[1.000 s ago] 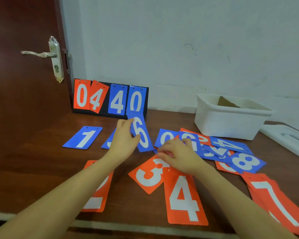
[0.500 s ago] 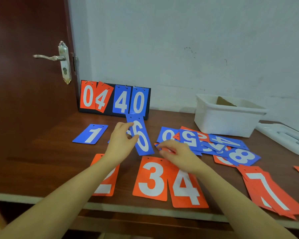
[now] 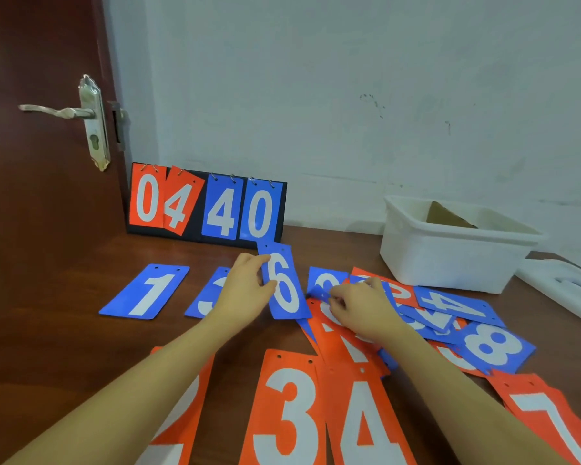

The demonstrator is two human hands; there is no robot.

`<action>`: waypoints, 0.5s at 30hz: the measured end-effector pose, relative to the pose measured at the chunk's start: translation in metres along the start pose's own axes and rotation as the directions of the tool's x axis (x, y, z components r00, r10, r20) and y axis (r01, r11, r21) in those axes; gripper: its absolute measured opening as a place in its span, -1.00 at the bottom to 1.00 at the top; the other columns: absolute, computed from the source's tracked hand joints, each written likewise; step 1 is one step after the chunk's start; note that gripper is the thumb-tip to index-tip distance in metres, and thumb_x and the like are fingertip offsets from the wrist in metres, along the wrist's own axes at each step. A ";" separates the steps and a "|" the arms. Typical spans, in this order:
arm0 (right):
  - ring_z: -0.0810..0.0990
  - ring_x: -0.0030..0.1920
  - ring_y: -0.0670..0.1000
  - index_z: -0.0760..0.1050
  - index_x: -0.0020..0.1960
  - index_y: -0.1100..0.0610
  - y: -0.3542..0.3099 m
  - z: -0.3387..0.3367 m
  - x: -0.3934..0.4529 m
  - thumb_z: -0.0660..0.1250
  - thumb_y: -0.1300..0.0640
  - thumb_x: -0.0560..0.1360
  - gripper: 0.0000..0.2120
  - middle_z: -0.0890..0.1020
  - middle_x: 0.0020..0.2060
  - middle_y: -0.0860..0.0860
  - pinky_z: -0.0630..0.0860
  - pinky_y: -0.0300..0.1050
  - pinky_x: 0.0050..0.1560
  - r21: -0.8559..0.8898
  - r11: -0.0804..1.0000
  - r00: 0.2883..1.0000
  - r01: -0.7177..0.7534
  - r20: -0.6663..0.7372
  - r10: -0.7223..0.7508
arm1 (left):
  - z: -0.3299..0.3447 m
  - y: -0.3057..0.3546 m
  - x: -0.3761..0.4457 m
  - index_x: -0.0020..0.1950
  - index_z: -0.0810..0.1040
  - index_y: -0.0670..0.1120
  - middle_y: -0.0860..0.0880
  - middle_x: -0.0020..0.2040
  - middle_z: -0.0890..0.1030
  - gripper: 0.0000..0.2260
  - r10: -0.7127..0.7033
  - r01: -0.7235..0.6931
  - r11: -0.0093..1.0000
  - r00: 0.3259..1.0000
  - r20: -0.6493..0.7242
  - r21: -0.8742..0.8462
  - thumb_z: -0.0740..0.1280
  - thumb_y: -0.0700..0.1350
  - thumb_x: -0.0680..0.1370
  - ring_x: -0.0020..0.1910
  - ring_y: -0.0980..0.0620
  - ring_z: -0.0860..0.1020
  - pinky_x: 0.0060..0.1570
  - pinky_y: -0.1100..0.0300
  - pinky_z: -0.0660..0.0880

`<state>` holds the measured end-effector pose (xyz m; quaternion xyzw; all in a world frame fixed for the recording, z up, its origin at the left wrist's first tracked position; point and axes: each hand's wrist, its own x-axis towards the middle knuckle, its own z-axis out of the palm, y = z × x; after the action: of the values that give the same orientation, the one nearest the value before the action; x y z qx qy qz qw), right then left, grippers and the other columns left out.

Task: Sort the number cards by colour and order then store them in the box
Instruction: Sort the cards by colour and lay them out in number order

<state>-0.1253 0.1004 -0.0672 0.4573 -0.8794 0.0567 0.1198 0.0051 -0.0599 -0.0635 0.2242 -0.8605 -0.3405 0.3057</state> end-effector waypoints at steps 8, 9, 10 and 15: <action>0.60 0.04 0.08 0.61 0.13 0.08 -0.005 -0.005 0.004 0.24 0.18 0.52 -0.75 0.67 0.01 0.03 0.31 -0.02 0.16 0.283 0.958 0.839 0.047 -0.531 0.116 | -0.007 0.004 -0.001 0.26 0.48 -0.09 -0.01 0.09 0.45 -0.72 0.014 -0.015 0.996 1.000 -0.016 -0.086 0.27 -0.09 0.56 -0.04 0.09 0.49 -0.06 0.32 0.45; 0.61 0.00 0.10 0.62 0.10 0.09 -0.007 -0.005 0.003 0.26 0.19 0.48 -0.75 0.68 -0.01 0.04 0.33 -0.01 0.10 0.247 0.964 0.799 0.098 -0.598 0.072 | -0.007 0.008 -0.003 0.17 0.52 -0.06 -0.01 0.05 0.47 -0.78 0.009 -0.012 0.993 1.000 -0.028 -0.122 0.24 -0.04 0.57 0.00 0.07 0.49 0.00 0.25 0.45; 0.62 -0.02 0.09 0.62 0.09 0.10 -0.009 -0.004 0.001 0.27 0.20 0.46 -0.75 0.68 -0.02 0.04 0.36 0.00 0.06 0.211 0.966 0.763 0.152 -0.646 0.021 | -0.007 0.013 -0.004 0.08 0.53 -0.02 -0.02 0.03 0.49 -0.82 -0.003 -0.002 0.987 0.999 -0.035 -0.161 0.21 0.00 0.58 0.02 0.05 0.49 0.04 0.20 0.44; 0.45 0.11 -0.02 0.61 0.11 0.19 -0.014 -0.007 -0.014 0.12 0.07 0.56 -0.65 0.63 0.06 0.11 0.50 -0.05 0.03 0.187 0.897 0.676 0.401 -0.721 -0.152 | -0.004 0.025 -0.008 0.20 0.53 -0.09 -0.05 0.08 0.51 -0.65 -0.053 0.040 0.980 0.997 -0.060 -0.194 0.19 0.10 0.56 0.02 0.09 0.48 0.00 0.24 0.34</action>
<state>-0.1048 0.1048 -0.0638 0.5456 -0.6672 0.3501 0.3670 0.0092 -0.0400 -0.0457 0.2244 -0.8077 -0.4217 0.3456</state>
